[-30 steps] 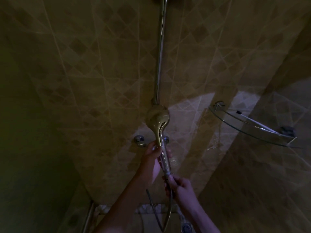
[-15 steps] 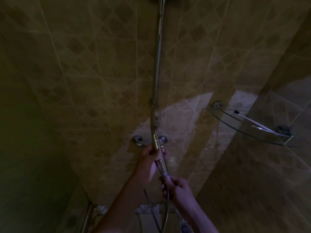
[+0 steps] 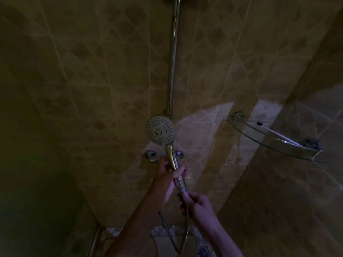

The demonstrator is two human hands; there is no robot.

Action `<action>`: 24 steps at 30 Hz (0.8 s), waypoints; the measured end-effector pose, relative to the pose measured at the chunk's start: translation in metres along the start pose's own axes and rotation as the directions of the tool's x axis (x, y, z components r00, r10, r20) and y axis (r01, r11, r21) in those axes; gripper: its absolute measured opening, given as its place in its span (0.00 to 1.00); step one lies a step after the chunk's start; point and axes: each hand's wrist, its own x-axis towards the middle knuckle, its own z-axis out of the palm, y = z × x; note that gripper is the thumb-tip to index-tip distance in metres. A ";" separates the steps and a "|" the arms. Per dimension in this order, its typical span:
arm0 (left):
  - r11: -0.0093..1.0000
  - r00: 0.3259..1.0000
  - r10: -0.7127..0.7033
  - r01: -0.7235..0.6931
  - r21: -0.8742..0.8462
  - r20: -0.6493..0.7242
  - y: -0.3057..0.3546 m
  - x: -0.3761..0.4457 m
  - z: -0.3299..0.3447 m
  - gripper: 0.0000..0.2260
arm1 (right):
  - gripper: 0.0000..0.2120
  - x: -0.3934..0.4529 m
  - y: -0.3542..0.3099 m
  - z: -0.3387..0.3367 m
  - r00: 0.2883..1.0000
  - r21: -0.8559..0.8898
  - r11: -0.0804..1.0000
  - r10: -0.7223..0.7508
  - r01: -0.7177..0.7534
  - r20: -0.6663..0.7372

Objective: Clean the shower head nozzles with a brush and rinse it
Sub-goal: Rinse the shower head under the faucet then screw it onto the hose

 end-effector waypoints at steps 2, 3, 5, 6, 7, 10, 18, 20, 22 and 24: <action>0.999 1.000 0.003 -0.004 0.035 0.024 0.003 0.001 -0.006 0.19 | 0.11 -0.001 0.001 -0.002 1.000 -0.022 1.000 0.005 -0.006 -0.014; 0.997 0.999 0.011 -0.014 0.078 0.035 0.004 0.002 -0.009 0.20 | 0.11 -0.002 0.001 -0.004 1.000 -0.040 0.999 0.001 -0.002 -0.019; 0.990 0.999 0.027 -0.032 0.135 0.040 0.005 0.002 -0.011 0.18 | 0.12 -0.002 0.000 -0.008 1.000 -0.070 0.998 -0.009 0.008 -0.026; 0.991 0.999 0.030 -0.036 0.130 0.043 0.005 0.002 -0.012 0.16 | 0.12 -0.002 0.000 -0.008 1.000 -0.085 0.996 -0.015 0.013 -0.026; 0.994 0.998 0.030 -0.036 0.105 0.053 0.004 0.002 -0.011 0.15 | 0.13 -0.002 -0.001 -0.009 0.999 -0.100 0.995 -0.024 0.022 -0.025; 0.999 0.996 -0.003 0.008 -0.050 0.085 0.004 0.002 -0.009 0.22 | 0.12 -0.003 -0.001 -0.005 1.000 -0.092 0.995 -0.028 0.026 -0.013; 0.989 0.999 -0.004 0.009 0.146 -0.032 -0.003 0.000 0.003 0.08 | 0.12 0.000 0.001 0.001 1.000 -0.050 0.999 -0.013 0.013 0.002; 0.995 1.000 0.004 -0.002 0.100 -0.025 -0.002 0.000 0.001 0.07 | 0.11 0.001 0.004 0.001 1.000 -0.023 1.000 0.004 -0.004 -0.001; 1.000 1.000 0.000 0.000 0.024 0.000 -0.001 0.000 -0.003 0.08 | 0.11 0.001 0.007 0.001 1.000 -0.016 1.000 0.015 -0.015 -0.004; 1.000 1.000 0.000 0.000 0.007 0.028 0.001 0.000 -0.007 0.09 | 0.12 0.001 0.008 0.000 1.000 -0.012 1.000 0.016 -0.017 -0.007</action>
